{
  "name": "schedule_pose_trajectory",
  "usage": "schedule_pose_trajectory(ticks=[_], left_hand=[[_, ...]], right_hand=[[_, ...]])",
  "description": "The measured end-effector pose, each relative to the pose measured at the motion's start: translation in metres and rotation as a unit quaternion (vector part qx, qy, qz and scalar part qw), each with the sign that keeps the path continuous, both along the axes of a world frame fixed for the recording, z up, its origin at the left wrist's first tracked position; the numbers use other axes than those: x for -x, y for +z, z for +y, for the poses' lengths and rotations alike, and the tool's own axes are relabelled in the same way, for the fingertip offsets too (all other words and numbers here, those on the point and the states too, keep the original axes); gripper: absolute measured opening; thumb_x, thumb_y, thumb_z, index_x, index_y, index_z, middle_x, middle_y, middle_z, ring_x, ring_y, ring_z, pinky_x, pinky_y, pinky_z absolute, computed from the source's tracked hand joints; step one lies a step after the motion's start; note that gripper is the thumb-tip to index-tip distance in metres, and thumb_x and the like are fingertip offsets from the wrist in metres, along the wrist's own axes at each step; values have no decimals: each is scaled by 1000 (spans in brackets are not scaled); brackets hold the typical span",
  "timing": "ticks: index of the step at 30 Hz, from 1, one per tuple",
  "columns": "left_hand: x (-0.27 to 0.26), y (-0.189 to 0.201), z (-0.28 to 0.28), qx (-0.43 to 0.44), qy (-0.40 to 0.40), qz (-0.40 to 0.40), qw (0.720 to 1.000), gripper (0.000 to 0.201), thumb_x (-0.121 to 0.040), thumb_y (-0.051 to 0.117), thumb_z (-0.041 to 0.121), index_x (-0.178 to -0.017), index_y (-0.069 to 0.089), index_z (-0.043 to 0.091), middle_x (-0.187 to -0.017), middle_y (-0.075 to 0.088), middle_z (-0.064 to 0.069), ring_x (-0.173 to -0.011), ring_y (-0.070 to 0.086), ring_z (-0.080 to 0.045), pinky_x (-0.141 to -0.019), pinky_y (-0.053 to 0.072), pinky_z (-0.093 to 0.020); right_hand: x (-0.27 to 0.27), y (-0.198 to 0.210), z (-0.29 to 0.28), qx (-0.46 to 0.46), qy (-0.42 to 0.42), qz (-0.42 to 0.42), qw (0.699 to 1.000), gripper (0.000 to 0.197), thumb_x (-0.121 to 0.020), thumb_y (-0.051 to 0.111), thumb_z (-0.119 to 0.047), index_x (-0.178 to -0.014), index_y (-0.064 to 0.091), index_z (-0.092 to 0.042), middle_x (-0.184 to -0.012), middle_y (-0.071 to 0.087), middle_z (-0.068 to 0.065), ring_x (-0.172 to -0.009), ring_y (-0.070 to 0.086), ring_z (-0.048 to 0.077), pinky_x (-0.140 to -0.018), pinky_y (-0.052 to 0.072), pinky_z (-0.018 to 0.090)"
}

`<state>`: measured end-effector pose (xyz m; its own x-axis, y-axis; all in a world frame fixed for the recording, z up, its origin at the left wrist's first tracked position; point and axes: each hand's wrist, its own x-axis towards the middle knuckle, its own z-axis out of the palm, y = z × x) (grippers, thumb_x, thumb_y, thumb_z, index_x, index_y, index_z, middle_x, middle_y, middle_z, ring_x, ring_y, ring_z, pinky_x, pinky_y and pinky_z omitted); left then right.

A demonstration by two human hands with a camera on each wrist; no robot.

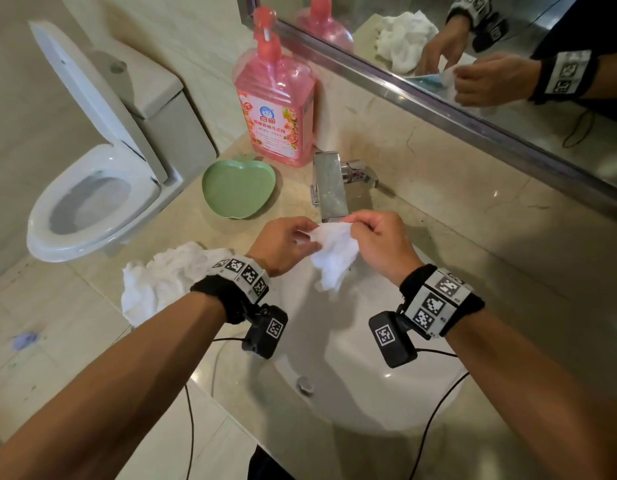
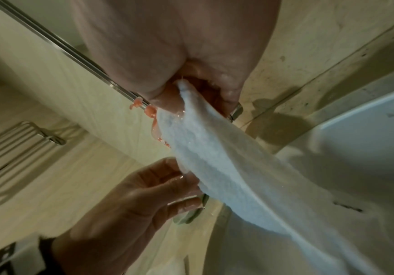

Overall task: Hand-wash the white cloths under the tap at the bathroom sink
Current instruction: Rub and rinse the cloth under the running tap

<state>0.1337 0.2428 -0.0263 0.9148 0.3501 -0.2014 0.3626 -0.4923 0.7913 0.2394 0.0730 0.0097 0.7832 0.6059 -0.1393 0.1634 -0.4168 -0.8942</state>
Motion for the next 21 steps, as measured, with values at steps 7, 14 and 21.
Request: schedule_pose_trajectory(ticks=[7, 14, 21], left_hand=[[11, 20, 19, -86, -5, -114, 990, 17, -80, 79, 29, -81, 63, 27, -72, 63, 13, -64, 57, 0, -64, 47, -19], [13, 17, 12, -136, -116, -21, 984, 15, -82, 73, 6, -88, 67, 19, -88, 61, 3, -73, 59, -11, -72, 49, -24], [10, -6, 3, -35, -56, 85, 994, 10, -83, 73, 26, -85, 65, 32, -86, 70, 13, -77, 66, -3, -77, 50, -21]], right_hand=[[-12, 1, -10, 39, -13, -10, 999, 34, -88, 50, -6, -96, 80, -21, -74, 73, 10, -53, 50, 9, -47, 38, 17], [-10, -7, -13, 79, 21, -23, 996, 35, -86, 50, -4, -95, 77, -25, -85, 72, -11, -64, 58, -4, -54, 40, 7], [-10, -20, -20, 64, 21, -20, 998, 34, -89, 51, -2, -94, 74, -27, -97, 72, -12, -80, 62, -9, -64, 42, 3]])
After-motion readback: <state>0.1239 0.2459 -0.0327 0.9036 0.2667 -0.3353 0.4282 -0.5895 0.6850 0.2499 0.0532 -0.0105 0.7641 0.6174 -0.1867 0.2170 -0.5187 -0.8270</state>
